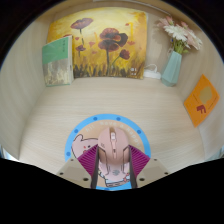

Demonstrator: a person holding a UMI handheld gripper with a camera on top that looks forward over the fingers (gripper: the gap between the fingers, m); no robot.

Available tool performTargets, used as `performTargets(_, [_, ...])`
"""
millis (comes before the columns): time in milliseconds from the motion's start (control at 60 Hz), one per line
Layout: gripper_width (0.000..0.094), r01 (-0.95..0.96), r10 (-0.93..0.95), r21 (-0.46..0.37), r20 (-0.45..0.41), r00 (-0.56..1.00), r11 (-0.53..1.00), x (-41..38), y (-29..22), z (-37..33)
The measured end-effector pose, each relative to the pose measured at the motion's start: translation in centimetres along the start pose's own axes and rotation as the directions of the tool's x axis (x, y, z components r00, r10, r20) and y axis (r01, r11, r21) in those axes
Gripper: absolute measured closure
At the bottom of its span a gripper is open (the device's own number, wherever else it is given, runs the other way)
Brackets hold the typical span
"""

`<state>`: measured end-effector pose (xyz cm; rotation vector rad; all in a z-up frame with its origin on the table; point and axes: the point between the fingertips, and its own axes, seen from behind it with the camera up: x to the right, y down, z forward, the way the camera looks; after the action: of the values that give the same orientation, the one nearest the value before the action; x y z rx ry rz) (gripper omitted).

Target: Arrange mouse

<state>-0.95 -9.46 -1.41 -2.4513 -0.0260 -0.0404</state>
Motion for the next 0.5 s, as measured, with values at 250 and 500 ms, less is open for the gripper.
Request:
performTargets(250, [0.0158, -0.017, 0.018, 0.027, -0.047, 0.999, 0.999, 0.4, -3.8, -2.9])
performTargets(500, [0.016, -0.024, 0.027, 0.219, -0.011, 1.0, 0.975, -3.0, -12.2, -12.8])
